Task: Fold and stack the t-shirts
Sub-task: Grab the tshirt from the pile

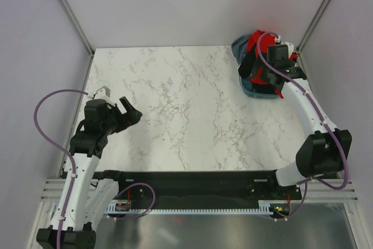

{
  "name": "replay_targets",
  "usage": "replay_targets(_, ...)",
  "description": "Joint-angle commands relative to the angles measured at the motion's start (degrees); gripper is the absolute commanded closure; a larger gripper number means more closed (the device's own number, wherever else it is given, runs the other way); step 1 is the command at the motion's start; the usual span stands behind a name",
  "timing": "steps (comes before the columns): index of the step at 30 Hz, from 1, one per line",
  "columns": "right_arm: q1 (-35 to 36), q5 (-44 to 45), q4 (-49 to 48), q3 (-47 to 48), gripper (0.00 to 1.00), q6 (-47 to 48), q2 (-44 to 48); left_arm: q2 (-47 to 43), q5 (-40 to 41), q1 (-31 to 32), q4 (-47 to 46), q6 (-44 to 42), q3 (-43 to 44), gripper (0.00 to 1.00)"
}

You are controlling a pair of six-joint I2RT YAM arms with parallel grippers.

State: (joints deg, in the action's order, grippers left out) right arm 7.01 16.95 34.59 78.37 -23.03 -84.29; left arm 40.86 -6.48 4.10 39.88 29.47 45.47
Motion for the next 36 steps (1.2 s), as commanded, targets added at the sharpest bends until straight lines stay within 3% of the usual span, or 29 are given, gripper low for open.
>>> replay_targets(1, 0.03, 2.3, 0.92, 3.8, 0.02, 3.16, -2.62, -1.66, 0.15, -0.06, 2.75, -1.0, 0.23, 0.02)
replay_targets(10, 0.03, -0.43, 0.74, 11.19, 0.14, 2.46, -13.44, 0.18, 0.59, -0.06, 2.66, -1.7, 0.84, 0.06)
replay_targets(12, 0.11, -0.43, 0.57, 12.07, 0.21, 2.99, -14.75, 0.45, 0.68, -0.06, 2.66, -1.79, 0.84, 0.07)
replay_targets(15, 0.03, 0.36, 1.09, 13.04, 0.39, 3.51, -16.07, 0.88, 1.03, -0.06, 2.57, -1.88, 0.93, 0.07)
replay_targets(16, 0.03, 0.63, 1.44, 13.04, 0.52, 3.51, -16.08, 1.15, 1.12, -0.06, 2.66, -1.79, 1.02, 0.08)
replay_targets(19, 0.03, 0.89, 1.71, 12.34, 0.73, 3.43, -14.85, 1.33, 1.21, -0.06, 2.66, -1.79, 0.93, 0.09)
replay_targets(21, 0.03, 1.33, 2.32, 12.25, 0.83, 3.6, -13.53, 1.5, 1.21, -0.06, 2.57, -1.79, 1.02, 0.09)
replay_targets(22, 0.11, 1.42, 3.63, 12.51, 0.97, 3.69, -13.01, 1.76, 1.21, -0.06, 2.66, -1.88, 0.93, 0.1)
replay_targets(23, 0.2, 1.85, 4.6, 13.64, 1.0, 3.69, -12.05, 1.85, 1.21, -0.06, 2.66, -1.88, 1.11, 0.1)
replay_targets(28, 2.39, 5.28, 9.52, 22.07, 1.0, 5.62, -8.96, 1.85, 1.3, -0.06, 2.66, -1.79, 1.11, 0.12)
replay_targets(33, 8.02, 7.39, 12.78, 47.71, 1.0, 10.01, -11.94, 1.68, 1.38, -0.06, 2.66, -1.79, 1.02, 0.13)
replay_targets(34, 9.33, 8.0, 12.52, 55.85, 1.0, 11.32, -13.69, 1.59, 1.56, -0.06, 2.66, -1.79, 1.02, 0.13)
replay_targets(36, 10.04, 5.66, 9.73, 63.36, 1.0, 13.35, -15.28, 1.33, 1.73, -0.06, 2.66, -1.7, 1.02, 0.14)
